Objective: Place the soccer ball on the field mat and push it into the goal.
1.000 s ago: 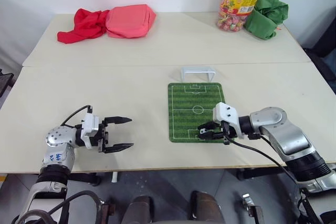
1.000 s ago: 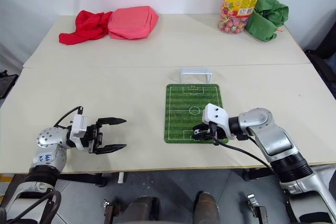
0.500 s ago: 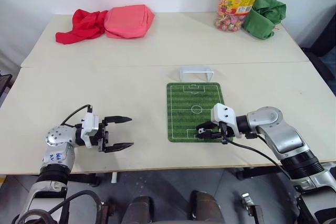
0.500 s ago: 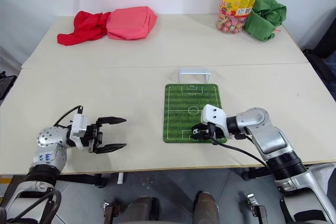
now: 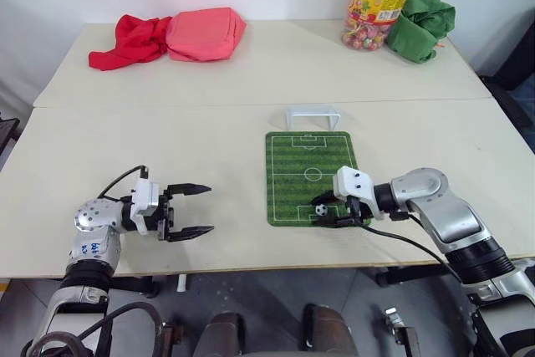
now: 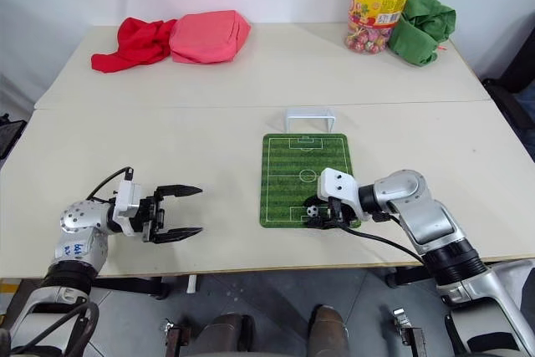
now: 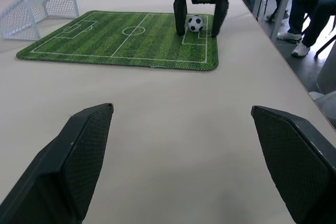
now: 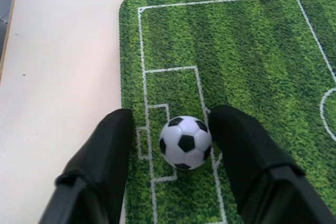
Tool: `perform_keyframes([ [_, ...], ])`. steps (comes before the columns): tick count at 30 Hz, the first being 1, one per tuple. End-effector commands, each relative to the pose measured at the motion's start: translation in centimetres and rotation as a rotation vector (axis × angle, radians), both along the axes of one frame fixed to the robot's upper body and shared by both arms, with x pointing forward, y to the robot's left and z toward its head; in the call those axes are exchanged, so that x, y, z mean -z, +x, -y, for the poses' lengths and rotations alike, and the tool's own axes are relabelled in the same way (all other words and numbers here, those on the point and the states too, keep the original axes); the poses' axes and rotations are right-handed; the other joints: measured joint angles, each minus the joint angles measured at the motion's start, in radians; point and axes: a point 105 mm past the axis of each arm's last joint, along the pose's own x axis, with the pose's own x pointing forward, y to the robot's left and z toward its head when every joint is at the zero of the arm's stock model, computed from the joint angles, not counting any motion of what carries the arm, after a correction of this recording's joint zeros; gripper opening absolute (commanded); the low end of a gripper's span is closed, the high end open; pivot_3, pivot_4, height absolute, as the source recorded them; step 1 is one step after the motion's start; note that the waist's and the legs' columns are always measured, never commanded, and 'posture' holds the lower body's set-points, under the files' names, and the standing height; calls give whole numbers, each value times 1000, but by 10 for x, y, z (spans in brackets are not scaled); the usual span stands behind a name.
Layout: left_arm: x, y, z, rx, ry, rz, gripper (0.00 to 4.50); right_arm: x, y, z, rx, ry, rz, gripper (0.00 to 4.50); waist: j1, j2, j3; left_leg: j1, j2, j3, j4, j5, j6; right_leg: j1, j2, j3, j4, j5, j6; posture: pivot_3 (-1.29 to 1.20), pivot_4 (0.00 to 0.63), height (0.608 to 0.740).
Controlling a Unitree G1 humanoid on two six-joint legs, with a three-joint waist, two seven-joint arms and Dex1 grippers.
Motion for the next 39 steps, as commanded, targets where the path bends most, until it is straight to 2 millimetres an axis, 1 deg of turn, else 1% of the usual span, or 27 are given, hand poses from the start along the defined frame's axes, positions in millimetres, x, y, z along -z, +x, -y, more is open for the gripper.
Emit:
perform_keyframes([
  [1,-3,-4,-1,46,8,23,4500,-5,1,-3,-8,-9,22,2457,0,0,0,0,0,0,0,0,0,0,0,0,0,0,0,0,150,740],
  [4,-3,-3,0,47,3,24,4500,-11,2,-2,-11,-10,43,2457,0,0,0,0,0,0,0,0,0,0,0,0,0,0,0,0,150,740],
  [8,-3,-2,2,48,-3,25,4500,-26,5,-4,-11,3,83,2457,1,0,0,0,0,0,0,0,0,0,0,0,0,0,0,0,150,740],
  [14,-4,1,5,49,-10,25,4500,-49,0,-11,-39,22,128,2457,1,0,0,0,0,0,0,0,0,0,0,0,0,0,0,0,150,740],
  [18,-3,2,8,59,-16,25,4500,-72,2,-9,1,67,190,2457,2,0,0,0,0,0,1,0,0,0,0,0,0,0,0,0,150,740],
  [19,-3,1,8,65,-17,25,4500,-74,1,-5,12,79,198,2086,3,0,0,-1,0,0,1,0,0,0,0,0,0,0,0,0,150,740],
  [20,-3,1,9,69,-18,25,4500,-76,-1,-3,19,86,202,1850,4,0,0,-1,0,0,1,0,0,0,0,0,0,0,0,0,150,740],
  [21,-3,1,9,73,-20,25,4500,-73,-3,2,30,79,199,1607,6,0,0,-1,0,0,1,0,0,0,0,0,0,0,0,0,150,740],
  [22,-4,2,9,75,-22,25,4500,-70,-6,6,40,72,193,1238,9,0,0,-1,0,0,1,0,0,0,0,0,0,0,0,0,150,740],
  [23,-4,2,10,78,-22,25,4500,-67,-10,9,42,67,183,965,11,0,0,-1,0,0,1,-1,0,0,0,0,0,0,0,0,150,740],
  [25,-5,2,10,83,-21,25,4500,-61,-16,14,42,60,171,253,16,0,0,-1,0,0,1,-1,0,0,0,0,0,0,0,0,150,740],
  [26,-5,2,10,85,-20,25,4500,-57,-19,15,39,59,166,7,21,0,0,-1,0,0,1,-1,0,0,0,0,0,0,0,0,150,740],
  [31,-6,2,8,92,-15,22,4500,-46,-26,13,31,94,146,7,21,0,0,-1,0,1,2,-1,0,0,0,1,0,0,0,0,150,740],
  [34,-7,0,7,99,-7,17,4500,-28,-32,12,1,94,101,7,25,-1,0,-1,0,1,2,-1,0,0,0,1,0,0,0,0,150,740],
  [39,-9,-2,2,97,8,13,4500,-17,-36,8,-36,106,77,7,25,-1,0,-1,0,1,2,-1,1,0,0,1,0,0,0,0,150,740],
])
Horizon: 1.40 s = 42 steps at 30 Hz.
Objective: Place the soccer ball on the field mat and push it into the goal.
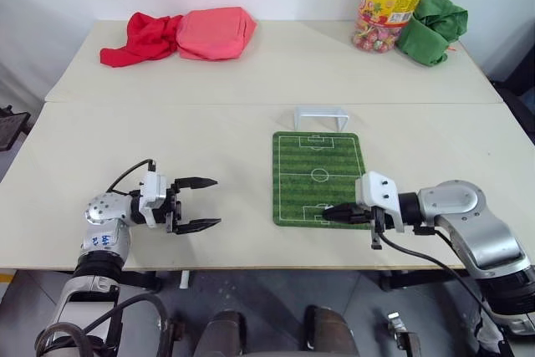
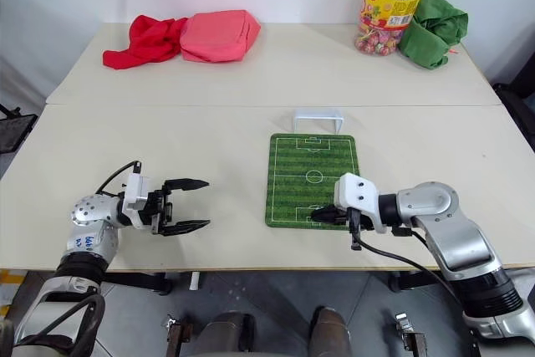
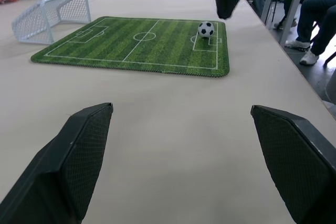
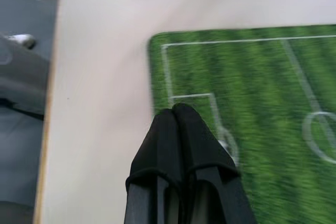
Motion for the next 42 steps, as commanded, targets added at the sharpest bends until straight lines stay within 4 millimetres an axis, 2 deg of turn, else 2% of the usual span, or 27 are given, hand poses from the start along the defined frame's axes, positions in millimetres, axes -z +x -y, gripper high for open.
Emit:
perform_keyframes([
  [1,-5,-13,-7,93,35,16,4500,1,-2,-5,-40,23,13,7,0,0,0,0,0,0,0,0,0,0,0,0,0,0,0,0,150,740],
  [6,-7,-14,-8,92,37,16,4500,10,10,-2,-7,13,14,7,-1,0,0,0,0,0,0,0,0,0,0,0,0,0,0,0,150,740],
  [10,-9,-12,-6,91,40,19,4500,16,36,9,63,-25,68,7,-2,0,0,0,0,0,0,0,0,0,0,0,0,0,0,0,150,740],
  [12,-11,-9,-5,88,39,26,4500,4,61,16,137,-23,171,7,-4,0,0,0,0,0,1,0,0,0,0,0,0,0,0,0,150,740],
  [14,-14,-6,-4,83,37,36,4500,-30,86,19,218,28,323,7,-6,0,0,0,0,0,1,0,0,0,0,0,1,0,0,0,150,740],
  [16,-15,-4,-5,80,37,40,4500,-58,92,17,236,82,395,7,-8,0,0,0,0,0,1,0,0,-1,0,0,1,0,0,0,150,740],
  [19,-16,-2,-5,74,35,44,4500,-79,92,19,261,130,436,7,-7,0,0,0,0,0,-1,0,0,-1,0,0,0,0,0,0,150,740],
  [21,-15,0,-3,69,33,47,4500,-80,88,28,289,122,427,7,-3,0,0,0,0,0,-1,-1,0,-1,0,0,0,0,0,0,150,740],
  [29,-16,5,1,58,1,22,4500,-63,62,60,369,95,307,7,-2,0,0,-2,0,0,1,-1,1,-1,0,0,0,0,0,0,150,740],
  [32,-19,16,-4,-30,-35,-9,4500,-49,54,85,448,99,211,7,-2,0,0,-2,0,1,2,-1,1,-1,0,0,0,0,0,0,150,740],
  [36,-28,33,-16,-189,-65,13,4500,-45,53,119,511,155,237,7,-1,-1,1,-2,0,1,2,-1,1,-1,0,0,0,0,0,0,150,740],
  [39,-35,42,-23,-282,-90,41,4500,-43,50,133,514,181,207,512,-2,-1,1,-2,0,1,2,-1,1,-1,0,0,0,0,0,0,150,740],
  [42,-40,42,-36,-330,-119,37,4500,-38,43,150,501,180,159,1526,-2,-1,1,-2,0,1,2,-1,1,-1,0,0,0,0,0,0,150,740],
])
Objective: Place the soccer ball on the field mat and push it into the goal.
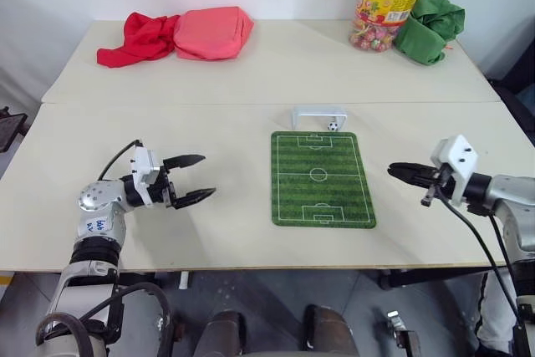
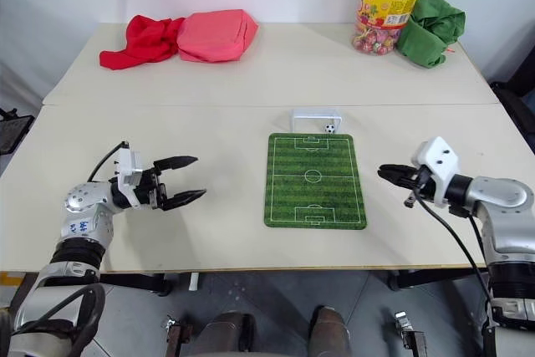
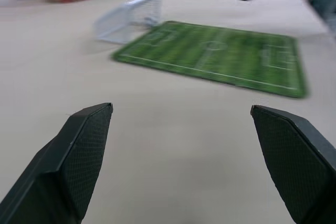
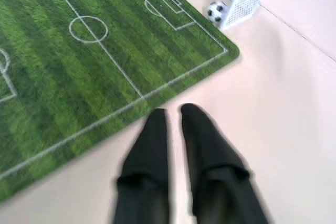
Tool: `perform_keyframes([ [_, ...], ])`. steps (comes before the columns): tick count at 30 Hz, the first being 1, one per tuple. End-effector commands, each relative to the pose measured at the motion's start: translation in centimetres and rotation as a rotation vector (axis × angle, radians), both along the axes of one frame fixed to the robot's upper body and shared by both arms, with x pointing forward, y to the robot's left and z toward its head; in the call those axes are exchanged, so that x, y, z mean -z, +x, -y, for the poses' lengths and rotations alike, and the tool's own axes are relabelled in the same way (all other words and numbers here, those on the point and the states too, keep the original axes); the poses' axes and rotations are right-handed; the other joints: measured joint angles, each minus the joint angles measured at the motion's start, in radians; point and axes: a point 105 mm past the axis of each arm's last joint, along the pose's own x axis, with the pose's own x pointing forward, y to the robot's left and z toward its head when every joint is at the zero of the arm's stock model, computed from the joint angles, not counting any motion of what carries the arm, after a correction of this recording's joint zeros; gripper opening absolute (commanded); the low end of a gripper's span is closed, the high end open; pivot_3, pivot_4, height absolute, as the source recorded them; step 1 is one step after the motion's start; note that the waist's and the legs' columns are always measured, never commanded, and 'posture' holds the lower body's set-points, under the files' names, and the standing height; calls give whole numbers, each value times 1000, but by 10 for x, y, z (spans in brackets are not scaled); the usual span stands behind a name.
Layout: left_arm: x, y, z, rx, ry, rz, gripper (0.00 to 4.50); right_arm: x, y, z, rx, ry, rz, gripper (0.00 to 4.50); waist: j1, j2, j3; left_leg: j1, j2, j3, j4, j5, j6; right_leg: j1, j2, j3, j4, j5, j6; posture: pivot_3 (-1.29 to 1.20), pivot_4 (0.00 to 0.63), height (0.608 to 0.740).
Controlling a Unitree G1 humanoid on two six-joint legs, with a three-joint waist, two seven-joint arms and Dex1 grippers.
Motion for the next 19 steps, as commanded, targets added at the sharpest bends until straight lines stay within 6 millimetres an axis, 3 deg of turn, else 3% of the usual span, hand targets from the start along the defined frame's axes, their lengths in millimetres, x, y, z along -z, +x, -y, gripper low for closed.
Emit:
perform_keyframes([
  [1,-10,-2,-22,-75,-18,20,4500,-14,-8,24,-4,3,26,1838,0,0,0,0,0,0,0,0,0,0,0,0,0,0,0,0,150,740],
  [7,-9,-14,-53,-139,-22,-10,4500,-18,-12,58,40,-31,31,3953,-9,0,0,1,0,0,0,0,0,0,0,0,0,0,0,0,150,740],
  [9,-12,-16,-60,-151,-44,-17,4500,-19,-12,67,62,-32,28,4415,-14,0,0,1,0,0,0,0,0,0,0,0,0,0,0,0,150,740],
  [19,-18,-23,-60,-92,-59,21,4500,-25,-11,81,155,36,85,4415,-19,0,0,1,0,0,0,0,0,1,0,0,0,0,0,0,150,740],
])
